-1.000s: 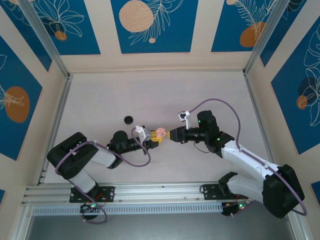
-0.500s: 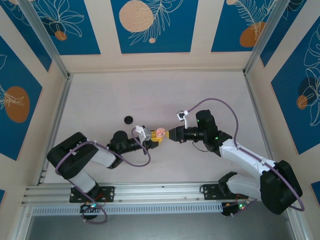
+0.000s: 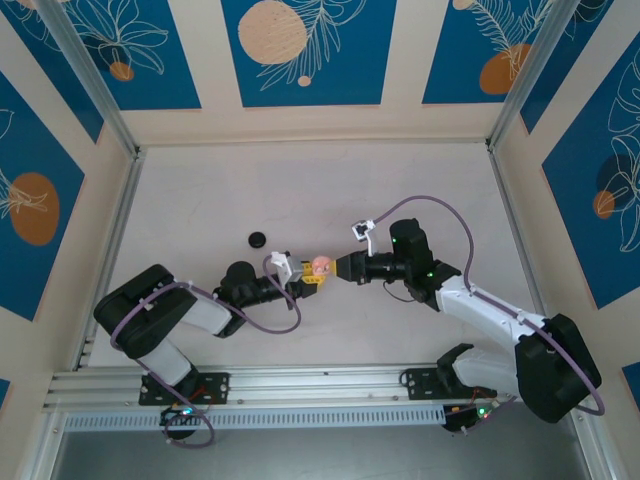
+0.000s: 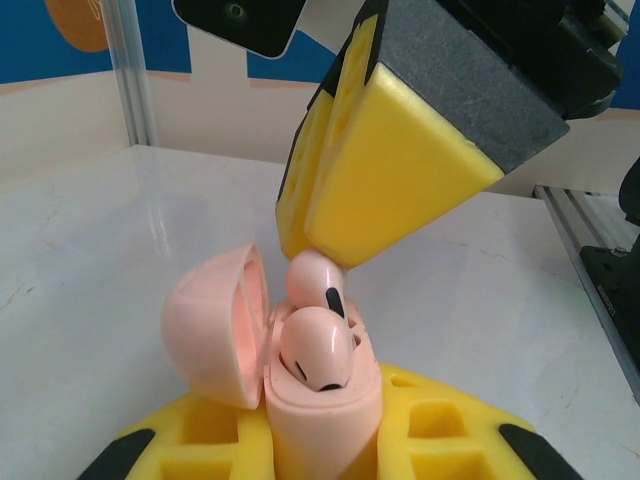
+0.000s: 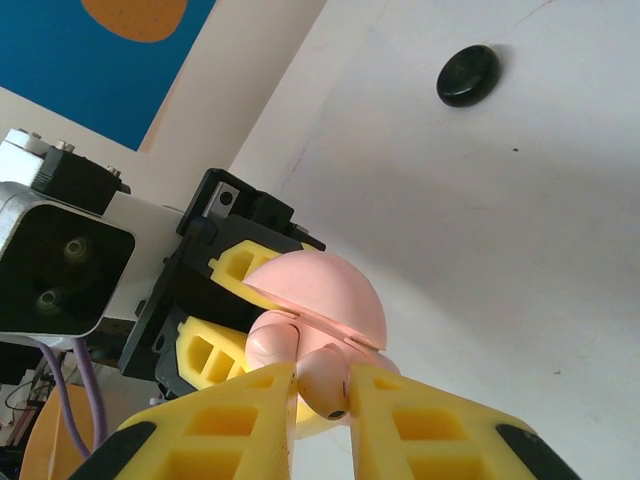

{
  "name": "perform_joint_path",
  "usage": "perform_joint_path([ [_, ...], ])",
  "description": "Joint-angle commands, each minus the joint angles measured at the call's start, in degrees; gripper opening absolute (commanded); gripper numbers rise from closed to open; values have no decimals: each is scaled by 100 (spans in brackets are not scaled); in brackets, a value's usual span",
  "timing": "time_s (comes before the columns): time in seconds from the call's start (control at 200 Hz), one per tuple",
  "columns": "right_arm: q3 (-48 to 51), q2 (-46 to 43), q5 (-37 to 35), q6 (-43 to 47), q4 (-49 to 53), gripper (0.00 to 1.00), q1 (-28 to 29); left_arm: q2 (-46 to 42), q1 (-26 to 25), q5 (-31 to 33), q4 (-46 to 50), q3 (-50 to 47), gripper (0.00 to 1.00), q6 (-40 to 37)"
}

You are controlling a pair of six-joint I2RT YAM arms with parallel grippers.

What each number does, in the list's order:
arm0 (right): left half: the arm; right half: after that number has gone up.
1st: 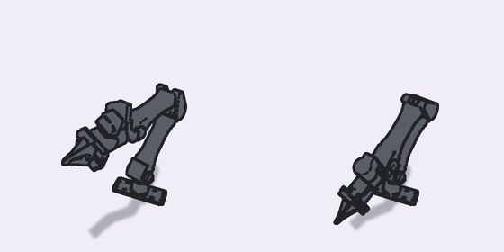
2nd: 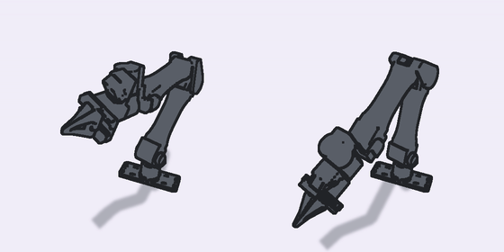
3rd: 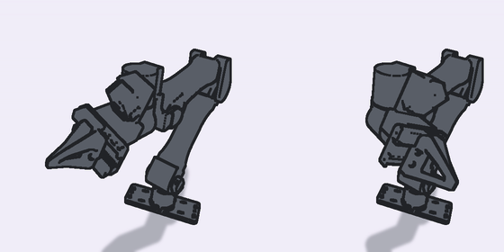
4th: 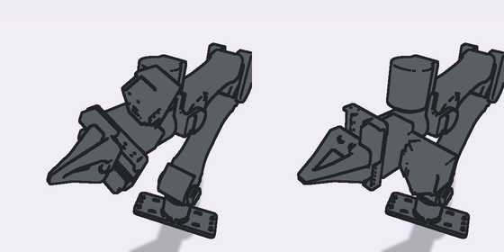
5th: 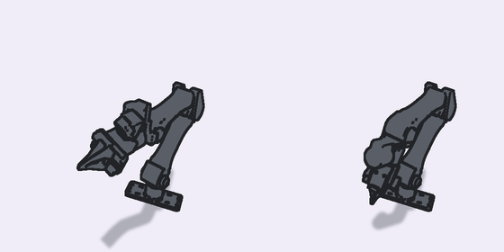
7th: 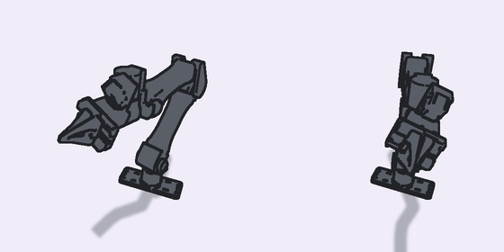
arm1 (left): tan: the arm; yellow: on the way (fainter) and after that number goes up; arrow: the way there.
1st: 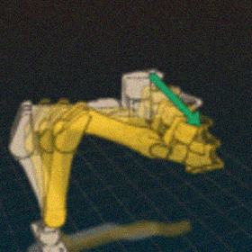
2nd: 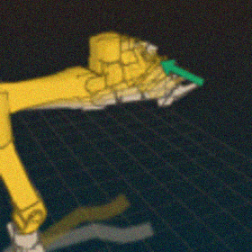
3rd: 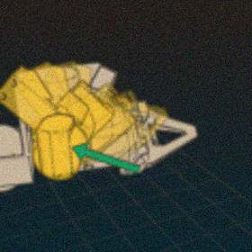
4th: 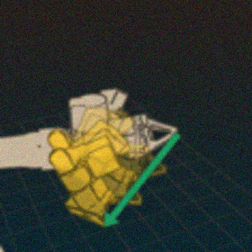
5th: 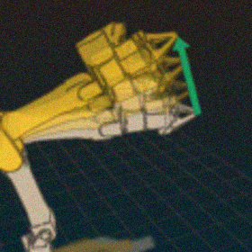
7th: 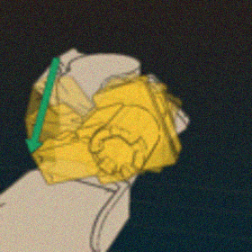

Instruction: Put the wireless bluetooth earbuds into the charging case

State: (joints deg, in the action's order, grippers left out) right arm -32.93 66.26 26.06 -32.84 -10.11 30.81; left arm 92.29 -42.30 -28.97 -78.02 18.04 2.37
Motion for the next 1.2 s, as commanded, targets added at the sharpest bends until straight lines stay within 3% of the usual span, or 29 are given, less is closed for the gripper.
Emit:
perform_joint_path([
  [0.0,-47,92,199,-29,-170,21,-22,-153,-84,-161,-258,-3,11,-132],
  [0.54,-109,311,315,-38,-369,21,13,-149,-83,-153,-260,-20,11,-140],
  [0.95,-77,-279,16,156,183,38,-132,-180,-85,-179,-259,-63,11,-175],
  [1.095,-69,-437,37,190,281,39,-211,-169,-84,-241,-258,-55,11,-176],
  [1.195,-80,-423,266,125,189,33,-207,-179,-85,-245,-257,-55,11,-175],
])
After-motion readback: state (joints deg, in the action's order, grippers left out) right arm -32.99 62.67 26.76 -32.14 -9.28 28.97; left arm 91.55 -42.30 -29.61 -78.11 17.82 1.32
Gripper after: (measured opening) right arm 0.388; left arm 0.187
